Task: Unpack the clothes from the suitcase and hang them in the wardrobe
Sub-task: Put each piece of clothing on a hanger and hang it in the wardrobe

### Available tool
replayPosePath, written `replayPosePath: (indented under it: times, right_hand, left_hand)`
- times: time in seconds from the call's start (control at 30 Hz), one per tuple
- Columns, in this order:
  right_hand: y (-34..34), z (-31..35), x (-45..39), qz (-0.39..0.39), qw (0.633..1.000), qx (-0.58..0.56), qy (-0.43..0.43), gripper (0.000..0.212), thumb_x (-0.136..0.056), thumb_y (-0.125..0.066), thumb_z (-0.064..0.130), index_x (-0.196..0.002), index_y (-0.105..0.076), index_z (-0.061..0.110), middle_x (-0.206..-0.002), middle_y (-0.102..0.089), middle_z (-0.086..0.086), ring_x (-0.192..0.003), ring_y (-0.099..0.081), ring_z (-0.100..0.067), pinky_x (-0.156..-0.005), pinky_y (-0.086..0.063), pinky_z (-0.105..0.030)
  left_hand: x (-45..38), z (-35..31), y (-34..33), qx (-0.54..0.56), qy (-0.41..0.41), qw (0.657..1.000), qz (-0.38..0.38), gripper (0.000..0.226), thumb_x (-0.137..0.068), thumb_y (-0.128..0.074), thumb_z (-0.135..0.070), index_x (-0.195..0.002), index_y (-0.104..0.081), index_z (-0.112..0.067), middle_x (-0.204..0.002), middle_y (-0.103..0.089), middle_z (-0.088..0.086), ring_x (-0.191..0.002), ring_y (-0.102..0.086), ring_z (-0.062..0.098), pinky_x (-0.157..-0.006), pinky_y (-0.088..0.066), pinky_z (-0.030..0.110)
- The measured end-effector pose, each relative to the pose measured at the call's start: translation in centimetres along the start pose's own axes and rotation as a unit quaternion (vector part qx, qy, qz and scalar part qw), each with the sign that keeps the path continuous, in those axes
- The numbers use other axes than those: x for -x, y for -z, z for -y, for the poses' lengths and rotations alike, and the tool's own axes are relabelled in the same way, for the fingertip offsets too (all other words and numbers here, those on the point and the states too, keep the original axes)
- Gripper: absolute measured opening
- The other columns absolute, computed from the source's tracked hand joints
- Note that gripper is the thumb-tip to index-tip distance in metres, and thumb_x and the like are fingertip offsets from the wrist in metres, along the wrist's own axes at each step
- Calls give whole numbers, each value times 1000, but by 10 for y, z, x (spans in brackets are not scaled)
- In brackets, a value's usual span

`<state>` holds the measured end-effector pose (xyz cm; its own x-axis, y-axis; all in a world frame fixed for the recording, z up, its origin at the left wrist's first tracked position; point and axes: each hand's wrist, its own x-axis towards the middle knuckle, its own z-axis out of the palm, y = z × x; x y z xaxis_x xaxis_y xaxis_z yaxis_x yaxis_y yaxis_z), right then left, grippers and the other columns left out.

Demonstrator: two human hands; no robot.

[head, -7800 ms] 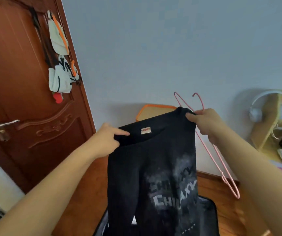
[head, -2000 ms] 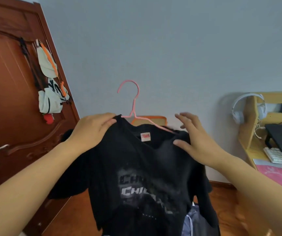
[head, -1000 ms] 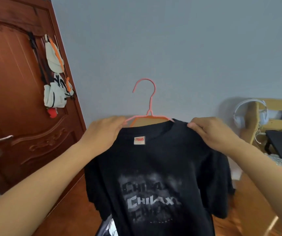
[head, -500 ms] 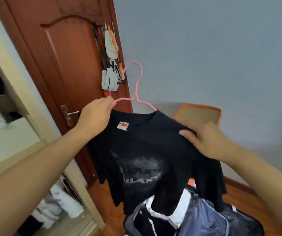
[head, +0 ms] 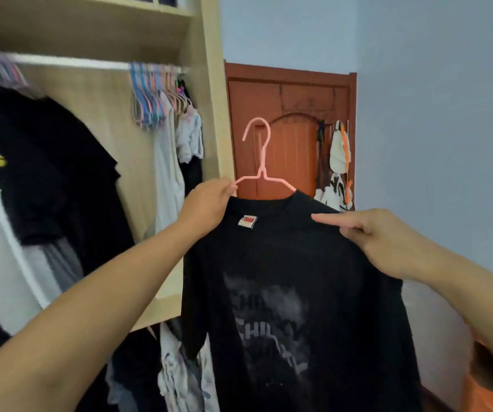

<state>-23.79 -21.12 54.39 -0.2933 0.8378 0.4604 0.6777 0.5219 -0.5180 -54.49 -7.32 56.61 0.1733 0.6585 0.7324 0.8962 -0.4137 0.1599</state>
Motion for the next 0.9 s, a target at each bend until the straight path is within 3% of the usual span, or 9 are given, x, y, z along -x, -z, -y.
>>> replayPosePath:
  times: [0.07,0.13,0.2,0.37,0.47,0.53,0.6,0.67,0.9]
  right_hand:
    - [-19,31,-33,-29,999,-27,6,54,-106,-39,7,-121,-61,54,-103,-62,40,-99,-58,17,-77,-43,1]
    - [-44,64,-70,-49,998,-35,4,51,-107,-37,11,-125,-61,53,-118,-64,26,-101,-62,7,-75,-47,-3]
    - [-75,96,-109,-85,996,-32,7,50,-107,-36,10,-128,-61,48,-130,-63,12,-107,-63,-6,-70,-46,-6]
    - [-140,176,-207,-160,985,-61,20,47,-107,-37,10,-128,-64,43,-131,-61,-3,-85,-64,-16,-54,-46,-17]
    - [-149,229,-278,-201,977,-60,25,46,-105,-39,8,-128,-66,37,-130,-63,-9,-60,-49,-10,-43,-32,-15]
    - [-153,266,-331,-215,975,-40,32,50,-101,-37,3,-129,-66,32,-132,-62,-11,-68,-51,-15,-51,-37,-17]
    - [-163,302,-382,-218,975,-18,40,54,-96,-36,-1,-130,-65,29,-135,-60,-13,-96,-60,-27,-77,-53,-31]
    - [-182,330,-428,-206,977,33,39,54,-94,-39,-2,-134,-63,26,-140,-57,-12,-119,-57,-33,-100,-49,-39]
    - [-258,368,-557,-157,977,125,73,49,-94,-46,0,-135,-63,22,-137,-60,-11,-123,-56,-34,-102,-48,-41]
  left_hand:
    - [-27,36,29,22,2,1000,-15,36,-107,-37,-45,-113,-64,-23,-102,-59,-4,-101,-59,22,-83,-46,39]
    - [-44,78,59,19,20,1000,-5,44,-106,-41,-46,-147,-47,-31,-141,-47,1,-131,-47,24,-106,-41,40]
    - [-47,130,88,-40,45,998,14,59,-104,-47,-43,-158,-27,-32,-159,-25,7,-144,-30,30,-117,-31,42]
    - [-9,285,178,-140,86,986,-25,64,-100,-55,-36,-158,-27,-32,-162,-18,10,-147,-21,36,-117,-31,46]
    - [7,368,239,-213,110,966,-101,62,-97,-60,-31,-155,-37,-28,-159,-26,15,-146,-24,35,-118,-32,47]
    - [6,413,277,-287,112,940,-150,61,-95,-63,-28,-152,-43,-23,-156,-33,22,-144,-26,40,-117,-32,51]
    - [5,453,304,-329,135,913,-198,61,-93,-66,-28,-150,-47,-19,-152,-35,27,-141,-29,45,-115,-32,56]
    - [6,488,315,-363,165,889,-227,64,-93,-60,-36,-152,-44,-17,-152,-33,30,-138,-30,49,-114,-31,59]
    - [-14,548,325,-368,202,848,-323,76,-96,-54,-35,-160,-19,-14,-162,-20,24,-151,-12,46,-112,-18,71]
